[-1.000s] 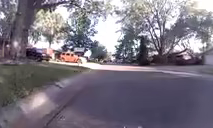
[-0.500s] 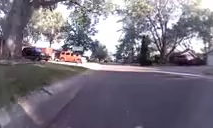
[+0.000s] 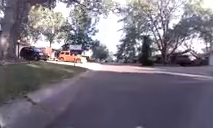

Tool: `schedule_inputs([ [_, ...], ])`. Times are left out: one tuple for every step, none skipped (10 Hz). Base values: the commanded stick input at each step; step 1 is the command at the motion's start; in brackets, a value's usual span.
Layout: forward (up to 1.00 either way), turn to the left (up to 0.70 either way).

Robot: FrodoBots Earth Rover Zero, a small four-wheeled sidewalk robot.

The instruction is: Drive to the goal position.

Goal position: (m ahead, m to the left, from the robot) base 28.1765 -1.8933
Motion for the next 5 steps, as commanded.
schedule_inputs([
  [1.0, -0.04],
  [1.0, -0.04],
  [1.0, -0.04],
  [1.0, -0.04],
  [1.0, -0.04],
])
